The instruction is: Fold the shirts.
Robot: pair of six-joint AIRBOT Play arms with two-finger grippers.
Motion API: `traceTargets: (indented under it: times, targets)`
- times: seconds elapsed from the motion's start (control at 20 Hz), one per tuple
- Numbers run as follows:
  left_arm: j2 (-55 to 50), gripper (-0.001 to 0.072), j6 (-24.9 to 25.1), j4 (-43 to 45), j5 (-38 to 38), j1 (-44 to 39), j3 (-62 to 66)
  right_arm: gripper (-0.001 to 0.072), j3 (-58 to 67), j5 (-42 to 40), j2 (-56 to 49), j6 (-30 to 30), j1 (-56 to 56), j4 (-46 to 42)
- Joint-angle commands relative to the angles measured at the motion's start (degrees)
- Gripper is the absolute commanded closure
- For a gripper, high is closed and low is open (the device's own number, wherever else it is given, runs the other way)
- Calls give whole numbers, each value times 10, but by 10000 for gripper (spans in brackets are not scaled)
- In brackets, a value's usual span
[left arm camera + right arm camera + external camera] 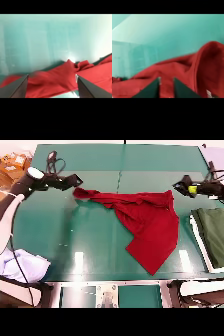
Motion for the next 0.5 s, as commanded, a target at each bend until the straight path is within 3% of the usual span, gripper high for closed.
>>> traceTargets:
  times: [0.0, 0.15, 0.3, 0.4, 0.45]
  targets:
    - [-7, 33, -6, -2, -126, 53, 45, 680, 1, 118, 3, 9, -89, -3]
    - [-7, 33, -6, -1, -201, 71, 42, 694, -89, 134, 62, 25, -149, -39]
    - [-7, 33, 1, 1, -230, 41, 42, 675, -210, 132, 156, 128, -197, -183]
    - [-7, 33, 13, 2, -221, 9, 42, 399, -287, 147, 196, 171, -213, -231]
    - [-7, 33, 14, 5, -211, -9, 42, 339, -322, 147, 205, 170, -213, -232]
